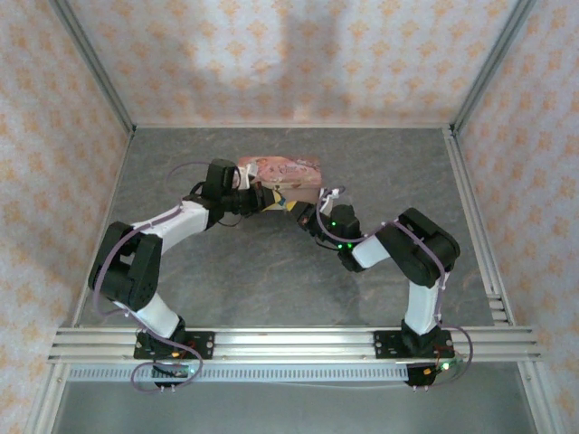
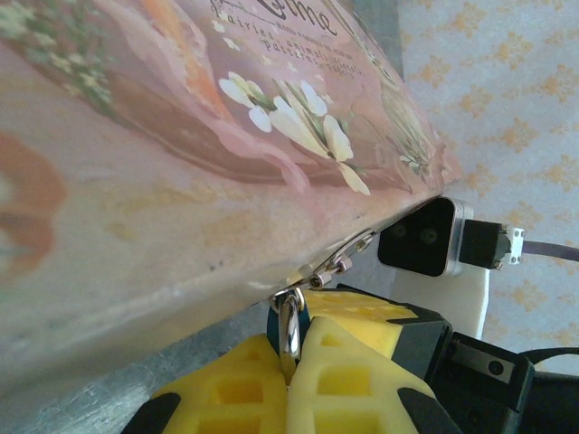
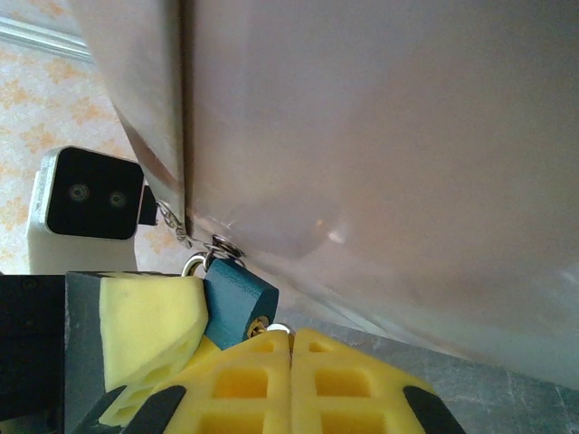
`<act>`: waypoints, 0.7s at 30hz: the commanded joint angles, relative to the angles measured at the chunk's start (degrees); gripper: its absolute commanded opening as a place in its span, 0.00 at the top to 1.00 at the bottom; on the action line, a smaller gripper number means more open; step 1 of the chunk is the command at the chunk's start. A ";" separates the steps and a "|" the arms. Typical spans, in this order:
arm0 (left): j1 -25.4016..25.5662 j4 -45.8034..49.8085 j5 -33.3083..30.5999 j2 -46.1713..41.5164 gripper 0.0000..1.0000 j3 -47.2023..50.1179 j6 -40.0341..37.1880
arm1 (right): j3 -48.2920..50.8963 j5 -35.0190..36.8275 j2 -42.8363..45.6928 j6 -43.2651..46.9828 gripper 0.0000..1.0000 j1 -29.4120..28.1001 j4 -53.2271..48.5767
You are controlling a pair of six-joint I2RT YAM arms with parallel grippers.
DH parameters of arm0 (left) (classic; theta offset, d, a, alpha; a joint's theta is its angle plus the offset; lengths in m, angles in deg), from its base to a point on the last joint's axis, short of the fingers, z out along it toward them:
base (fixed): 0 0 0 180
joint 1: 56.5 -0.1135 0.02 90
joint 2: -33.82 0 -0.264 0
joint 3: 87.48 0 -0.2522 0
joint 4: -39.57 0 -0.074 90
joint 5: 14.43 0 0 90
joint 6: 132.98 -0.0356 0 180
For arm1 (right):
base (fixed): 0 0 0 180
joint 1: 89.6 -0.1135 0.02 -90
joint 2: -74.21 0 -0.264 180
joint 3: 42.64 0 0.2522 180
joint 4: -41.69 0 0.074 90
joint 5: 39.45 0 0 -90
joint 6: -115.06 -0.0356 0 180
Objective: Unlock the padlock with the key
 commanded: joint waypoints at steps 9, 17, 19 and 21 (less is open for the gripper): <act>4.65 4.18 2.96 0.73 1.00 0.32 -1.19 | 2.59 -0.35 0.71 0.35 0.95 -0.43 7.42; 3.16 4.30 -0.30 1.09 1.00 -1.23 -0.45 | 9.26 -0.76 2.99 0.91 0.81 1.29 6.09; 3.04 4.33 -0.74 1.40 1.00 -1.34 -0.47 | 10.76 -1.08 4.06 1.63 0.75 1.64 4.34; 3.03 4.15 -1.18 1.53 1.00 -1.08 -0.37 | 12.84 -1.06 5.58 2.73 0.70 2.03 2.43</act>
